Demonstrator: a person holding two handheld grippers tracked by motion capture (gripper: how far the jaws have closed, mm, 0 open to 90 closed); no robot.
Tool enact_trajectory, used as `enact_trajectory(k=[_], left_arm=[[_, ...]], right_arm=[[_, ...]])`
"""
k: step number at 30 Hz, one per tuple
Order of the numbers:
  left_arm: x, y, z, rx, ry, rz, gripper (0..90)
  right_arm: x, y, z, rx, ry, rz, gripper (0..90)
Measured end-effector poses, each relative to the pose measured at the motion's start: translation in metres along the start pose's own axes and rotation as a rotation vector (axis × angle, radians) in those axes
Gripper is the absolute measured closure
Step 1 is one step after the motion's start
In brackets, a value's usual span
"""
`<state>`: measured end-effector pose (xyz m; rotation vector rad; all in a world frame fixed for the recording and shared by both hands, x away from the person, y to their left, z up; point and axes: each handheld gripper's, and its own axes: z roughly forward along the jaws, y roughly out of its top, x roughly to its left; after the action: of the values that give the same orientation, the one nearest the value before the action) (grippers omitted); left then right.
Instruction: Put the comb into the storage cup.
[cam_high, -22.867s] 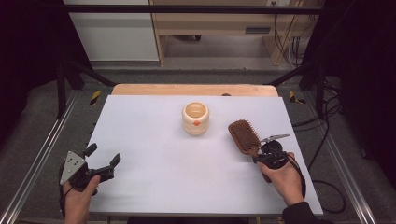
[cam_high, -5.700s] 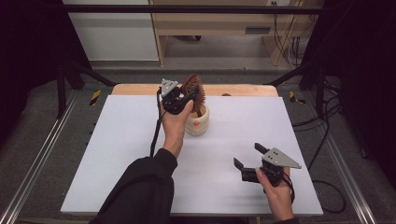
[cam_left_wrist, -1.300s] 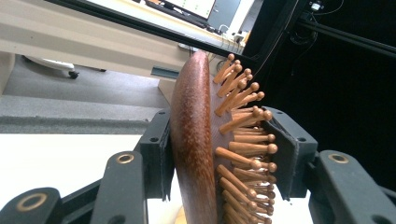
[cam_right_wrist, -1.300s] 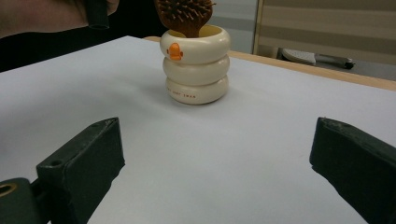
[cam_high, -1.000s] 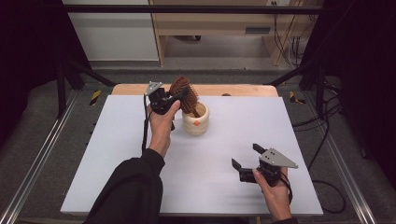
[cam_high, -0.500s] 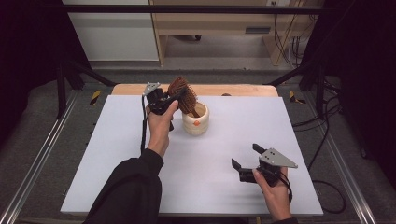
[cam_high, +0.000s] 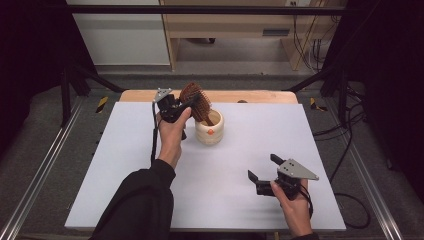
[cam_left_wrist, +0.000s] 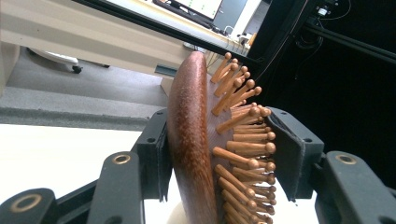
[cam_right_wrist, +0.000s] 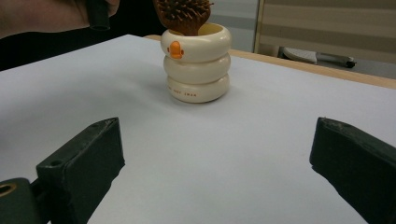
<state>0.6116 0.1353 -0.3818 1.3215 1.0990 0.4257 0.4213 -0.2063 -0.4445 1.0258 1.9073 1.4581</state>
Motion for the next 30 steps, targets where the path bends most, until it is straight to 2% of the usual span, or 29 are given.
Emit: enact_trajectory(k=[8,17,25,30], left_arm=[[0.0021,0.0003,-0.0008,-0.001,0.025,-0.001,41.7],[0.0027,0.0016,-0.0023,-0.022,0.017,-0.003,38.4],[0.0008,0.0019,-0.0033,-0.018,0.018,0.003,29.3],[-0.0005,0.0030,-0.0046,-0.019,0.020,-0.004,17.8]], right_arm=[[0.0004,-0.0001,0.0003,0.002,0.002,-0.001,3.1],[0.0005,-0.0001,0.0007,0.004,0.004,0.000,3.1],[0.0011,0.0000,0.0008,0.006,0.008,0.002,3.1],[0.0006,-0.0002,0.0006,0.006,0.009,0.001,3.1]])
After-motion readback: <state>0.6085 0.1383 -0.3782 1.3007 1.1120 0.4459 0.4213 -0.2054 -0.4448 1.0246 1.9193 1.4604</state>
